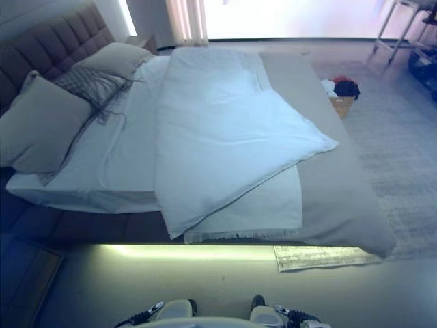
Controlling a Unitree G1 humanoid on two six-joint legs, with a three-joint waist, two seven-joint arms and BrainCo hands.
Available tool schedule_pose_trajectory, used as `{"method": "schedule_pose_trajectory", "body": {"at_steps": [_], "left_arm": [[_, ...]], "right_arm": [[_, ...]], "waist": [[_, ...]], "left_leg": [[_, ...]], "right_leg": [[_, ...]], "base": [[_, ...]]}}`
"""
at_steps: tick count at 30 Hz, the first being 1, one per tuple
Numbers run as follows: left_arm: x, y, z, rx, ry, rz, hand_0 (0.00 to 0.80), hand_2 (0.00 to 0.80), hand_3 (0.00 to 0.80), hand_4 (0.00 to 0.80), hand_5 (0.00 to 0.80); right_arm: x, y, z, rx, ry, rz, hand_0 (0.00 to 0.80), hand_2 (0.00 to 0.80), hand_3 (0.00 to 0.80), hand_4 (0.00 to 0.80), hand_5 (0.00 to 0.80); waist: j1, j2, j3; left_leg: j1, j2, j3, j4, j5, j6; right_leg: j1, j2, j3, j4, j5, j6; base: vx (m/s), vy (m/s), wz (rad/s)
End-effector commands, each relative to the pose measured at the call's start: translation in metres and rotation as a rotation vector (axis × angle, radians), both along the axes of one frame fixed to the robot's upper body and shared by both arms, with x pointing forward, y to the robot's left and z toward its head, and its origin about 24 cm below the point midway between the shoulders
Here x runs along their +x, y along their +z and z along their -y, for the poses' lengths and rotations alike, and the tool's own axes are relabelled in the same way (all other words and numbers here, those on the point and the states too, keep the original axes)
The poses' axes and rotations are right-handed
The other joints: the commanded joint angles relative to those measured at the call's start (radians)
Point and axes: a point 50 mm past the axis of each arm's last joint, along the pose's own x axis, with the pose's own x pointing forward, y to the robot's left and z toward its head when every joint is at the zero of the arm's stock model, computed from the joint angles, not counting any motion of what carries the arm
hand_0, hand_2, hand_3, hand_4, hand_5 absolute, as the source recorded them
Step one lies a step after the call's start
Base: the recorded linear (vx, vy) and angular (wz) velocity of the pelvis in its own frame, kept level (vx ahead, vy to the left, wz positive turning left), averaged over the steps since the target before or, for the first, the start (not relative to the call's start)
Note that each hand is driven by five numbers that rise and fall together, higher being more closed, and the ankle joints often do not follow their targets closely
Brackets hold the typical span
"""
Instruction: Make the bed neatly
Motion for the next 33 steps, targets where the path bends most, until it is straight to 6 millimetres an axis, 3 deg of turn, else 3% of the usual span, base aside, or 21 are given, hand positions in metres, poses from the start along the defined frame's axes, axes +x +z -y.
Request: {"method": "schedule_pose_trajectory", "body": {"at_steps": [1, 2, 5, 7, 10, 14, 20, 21, 23, 26, 27, 30, 32, 33], "left_arm": [[0.011, 0.0, 0.01, -0.01, 0.02, 0.029, 0.0, 0.0, 0.0, 0.0, 0.0], [0.008, -0.001, 0.011, -0.01, 0.019, 0.017, 0.0, 0.0, 0.0, 0.0, 0.0], [0.0, 0.0, 0.001, 0.016, 0.033, 0.002, 0.0, 0.0, 0.0, 0.0, 0.0], [-0.002, 0.001, -0.007, 0.039, 0.02, -0.017, 0.0, 0.0, 0.0, 0.0, 0.0], [0.004, 0.005, -0.021, 0.083, -0.024, -0.027, 0.0, 0.0, 0.0, 0.0, 0.0], [0.015, 0.007, -0.022, 0.068, -0.051, 0.003, 0.0, 0.0, 0.0, 0.0, 0.0], [0.022, 0.006, -0.01, 0.029, -0.163, 0.018, 0.0, 0.0, 0.0, 0.0, 0.0], [0.021, 0.006, -0.01, 0.027, -0.189, 0.013, 0.0, 0.0, 0.0, 0.0, 0.0], [0.017, 0.005, -0.012, 0.037, -0.208, 0.003, 0.0, 0.0, 0.0, 0.0, 0.0], [0.02, 0.007, -0.017, 0.062, -0.218, 0.009, 0.0, 0.0, 0.0, 0.0, 0.0], [0.023, 0.008, -0.017, 0.069, -0.223, 0.017, 0.0, 0.0, 0.0, 0.0, 0.0], [0.053, 0.015, -0.016, 0.089, -0.225, 0.11, 0.0, 0.0, 0.0, 0.0, 0.0], [0.063, 0.017, -0.011, 0.073, -0.173, 0.159, 0.0, 0.0, 0.0, 0.0, 0.0], [0.06, 0.015, -0.005, 0.051, -0.132, 0.163, 0.0, 0.0, 0.0, 0.0, 0.0]], "right_arm": [[0.005, 0.0, -0.004, -0.003, -0.074, 0.031, 0.0, 0.0, 0.0, 0.0, 0.0], [0.004, 0.0, -0.002, -0.006, -0.089, 0.038, 0.0, 0.0, 0.0, 0.0, 0.0], [0.003, -0.001, -0.004, 0.009, -0.121, 0.058, 0.0, 0.0, 0.0, 0.0, 0.0], [-0.001, -0.002, -0.007, 0.025, -0.104, 0.057, 0.0, 0.0, 0.0, 0.0, 0.0], [0.009, -0.003, -0.016, 0.098, -0.135, 0.131, 0.0, 0.0, 0.0, 0.0, 0.0], [0.022, -0.001, -0.021, 0.121, -0.14, 0.188, 0.0, 0.0, 0.0, 0.0, 0.0], [0.025, 0.001, -0.016, 0.113, -0.205, 0.236, 0.0, 0.0, 0.0, 0.0, 0.0], [0.023, 0.001, -0.012, 0.111, -0.207, 0.246, 0.0, 0.0, 0.0, 0.0, 0.0], [0.023, 0.002, -0.01, 0.127, -0.196, 0.258, 0.0, 0.0, 0.0, 0.0, 0.0], [0.034, 0.004, -0.018, 0.19, -0.183, 0.332, 0.0, 0.0, 0.0, 0.0, 0.0], [0.04, 0.005, -0.019, 0.2, -0.194, 0.359, 0.0, 0.0, 0.0, 0.0, 0.0], [0.086, 0.02, -0.022, 0.222, -0.228, 0.527, 0.0, 0.0, 0.0, 0.0, 0.0], [0.105, 0.028, -0.019, 0.171, -0.254, 0.591, 0.0, 0.0, 0.0, 0.0, 0.0], [0.109, 0.031, -0.017, 0.161, -0.262, 0.603, 0.0, 0.0, 0.0, 0.0, 0.0]], "waist": [[0.015, -0.07, 0.048], [0.014, -0.07, 0.041], [0.02, -0.073, 0.02], [0.021, -0.076, 0.002], [0.027, -0.09, -0.028], [0.028, -0.09, -0.049], [0.014, -0.095, -0.064], [0.0, -0.086, -0.057], [-0.015, -0.081, -0.048], [-0.052, -0.078, -0.012], [-0.056, -0.08, -0.001], [-0.061, -0.082, 0.062], [-0.063, -0.082, 0.075], [-0.066, -0.087, 0.074]], "left_leg": [[-0.116, 0.018, 0.001, -0.167, 0.314, 0.006], [-0.107, 0.01, 0.014, -0.168, 0.279, 0.014], [-0.073, -0.017, 0.007, -0.124, 0.253, 0.025], [-0.069, -0.03, 0.023, -0.09, 0.232, 0.037], [-0.071, -0.066, 0.031, -0.06, 0.2, 0.067], [-0.068, -0.101, 0.049, -0.032, 0.159, 0.089], [-0.075, -0.161, 0.087, -0.005, 0.103, 0.137], [-0.045, -0.168, 0.101, -0.02, 0.095, 0.15], [-0.006, -0.175, 0.117, -0.047, 0.093, 0.157], [0.065, -0.194, 0.112, -0.119, 0.094, 0.15], [0.064, -0.199, 0.105, -0.124, 0.09, 0.149], [0.022, -0.217, 0.108, -0.123, 0.071, 0.149], [-0.025, -0.23, 0.114, -0.06, 0.057, 0.157], [-0.033, -0.236, 0.111, 0.015, 0.024, 0.153]], "right_leg": [[0.309, -0.11, 0.059, -0.302, 0.023, 0.069], [0.316, -0.13, 0.056, -0.295, 0.019, 0.079], [0.326, -0.194, 0.043, -0.27, 0.025, 0.122], [0.333, -0.222, 0.024, -0.255, 0.031, 0.136], [0.342, -0.254, 0.017, -0.27, 0.052, 0.159], [0.328, -0.312, 0.011, -0.276, 0.096, 0.17], [0.249, -0.388, 0.031, -0.176, 0.252, 0.17], [0.176, -0.376, 0.023, -0.086, 0.284, 0.163], [0.1, -0.316, 0.002, -0.047, 0.256, 0.151], [-0.044, -0.154, -0.047, -0.106, 0.191, 0.12], [-0.077, -0.132, -0.058, -0.139, 0.187, 0.116], [-0.204, -0.118, -0.086, -0.223, 0.253, 0.123], [-0.202, -0.116, -0.058, -0.213, 0.242, 0.108], [-0.171, -0.115, -0.061, -0.215, 0.229, 0.095]], "base": [[0.291, 0.357, 0.18], [0.301, 0.359, 0.29], [0.314, 0.316, -0.25], [0.334, 0.263, 0.06], [0.255, 0.2, -0.12], [0.162, 0.215, -0.06], [0.133, 0.171, 0.07], [0.196, 0.165, -0.06], [0.222, 0.122, -0.08], [0.171, -0.064, -0.05], [-0.022, -0.169, 0.02], [-0.199, -0.176, 0.09], [-0.052, -0.097, 0.46], [0.154, -0.051, 0.52]]}}
